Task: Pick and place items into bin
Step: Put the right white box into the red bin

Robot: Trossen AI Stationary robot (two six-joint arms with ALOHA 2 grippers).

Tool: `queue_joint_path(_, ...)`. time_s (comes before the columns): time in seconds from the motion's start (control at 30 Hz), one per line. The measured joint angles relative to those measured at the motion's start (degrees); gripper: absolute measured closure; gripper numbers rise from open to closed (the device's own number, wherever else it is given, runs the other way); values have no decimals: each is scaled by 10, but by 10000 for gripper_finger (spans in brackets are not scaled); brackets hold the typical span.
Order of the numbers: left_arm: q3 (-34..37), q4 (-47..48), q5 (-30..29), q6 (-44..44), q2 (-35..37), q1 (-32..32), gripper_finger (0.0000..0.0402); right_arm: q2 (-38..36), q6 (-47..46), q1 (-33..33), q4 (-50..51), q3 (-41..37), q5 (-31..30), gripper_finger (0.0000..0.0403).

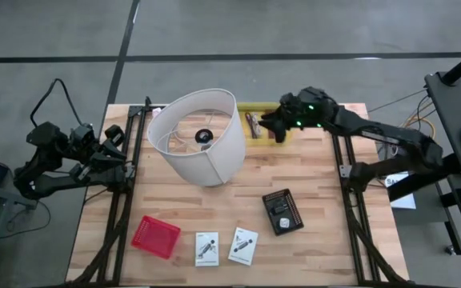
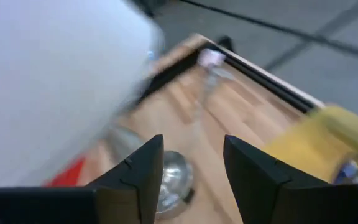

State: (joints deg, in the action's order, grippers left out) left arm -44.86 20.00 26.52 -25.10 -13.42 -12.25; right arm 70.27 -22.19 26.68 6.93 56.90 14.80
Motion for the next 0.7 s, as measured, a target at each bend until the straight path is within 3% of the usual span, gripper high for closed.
queue_joint_path(0.33, 0, 0, 0, 0, 0, 0, 350, -107, 26, -145, 37, 0, -45, 259)
queue_joint_path(0.5, 0, 0, 0, 0, 0, 0, 350, -111, 17, -221, 36, 0, -67, 259)
queue_joint_path(0.7, 0, 0, 0, 0, 0, 0, 350, -77, 42, -328, 35, 0, -145, 259)
